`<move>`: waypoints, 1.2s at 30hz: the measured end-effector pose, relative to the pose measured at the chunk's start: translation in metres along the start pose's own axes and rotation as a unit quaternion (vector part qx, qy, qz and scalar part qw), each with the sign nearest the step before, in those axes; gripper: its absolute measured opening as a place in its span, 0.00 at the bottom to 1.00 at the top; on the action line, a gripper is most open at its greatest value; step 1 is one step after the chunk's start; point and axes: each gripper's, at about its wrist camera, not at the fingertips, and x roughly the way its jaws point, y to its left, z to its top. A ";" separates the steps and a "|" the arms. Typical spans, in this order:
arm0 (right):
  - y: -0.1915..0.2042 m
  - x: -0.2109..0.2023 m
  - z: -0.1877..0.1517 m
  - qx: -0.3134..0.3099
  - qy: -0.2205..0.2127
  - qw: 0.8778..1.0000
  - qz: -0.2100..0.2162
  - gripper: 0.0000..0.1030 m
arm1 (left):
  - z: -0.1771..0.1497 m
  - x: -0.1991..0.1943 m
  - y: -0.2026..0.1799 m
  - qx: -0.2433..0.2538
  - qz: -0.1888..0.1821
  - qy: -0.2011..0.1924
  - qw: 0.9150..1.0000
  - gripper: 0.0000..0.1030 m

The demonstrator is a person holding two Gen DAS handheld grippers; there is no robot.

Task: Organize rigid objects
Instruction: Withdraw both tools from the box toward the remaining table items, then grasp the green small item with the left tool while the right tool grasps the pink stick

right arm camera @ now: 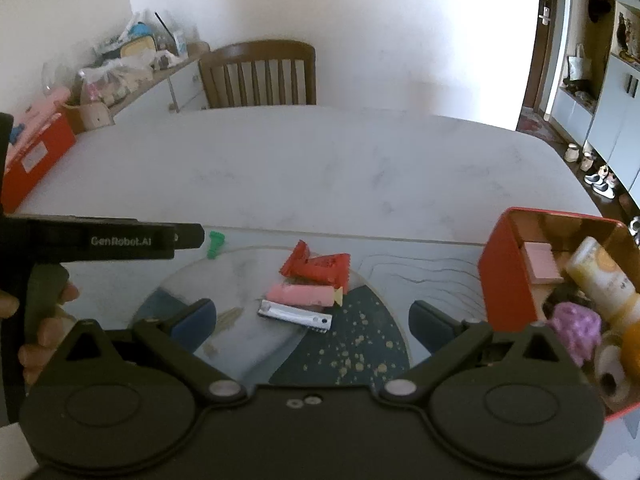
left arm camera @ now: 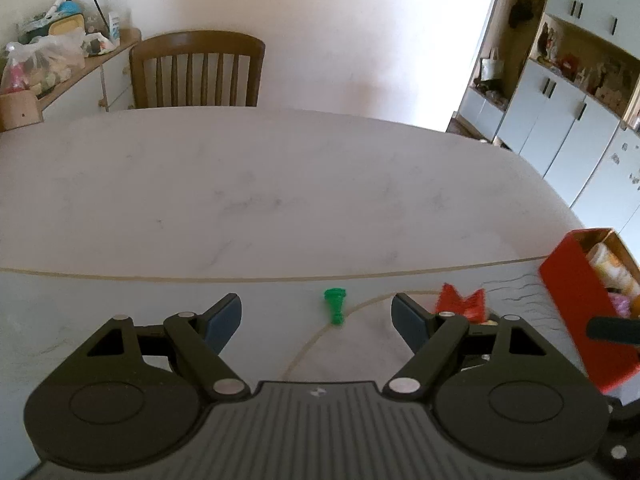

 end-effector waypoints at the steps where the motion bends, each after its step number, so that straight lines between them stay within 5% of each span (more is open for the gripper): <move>1: 0.000 0.005 0.001 -0.003 0.002 1.000 0.000 0.99 | -0.001 0.003 0.000 0.004 -0.001 -0.001 1.000 0.80; 15: 0.001 0.056 0.013 0.006 0.053 0.999 0.009 0.78 | -0.005 0.039 0.000 0.010 -0.001 0.011 1.000 0.79; 20: -0.001 0.063 0.014 0.022 0.067 0.997 0.016 0.73 | -0.005 0.043 -0.004 0.022 -0.005 0.004 1.000 0.71; 27: 0.001 0.066 0.017 0.023 0.067 0.997 0.012 0.61 | -0.005 0.044 -0.013 0.044 -0.004 -0.003 0.999 0.41; 36: 0.003 0.064 0.015 0.009 0.065 0.998 0.003 0.57 | -0.006 0.043 -0.020 0.059 0.010 -0.002 0.998 0.17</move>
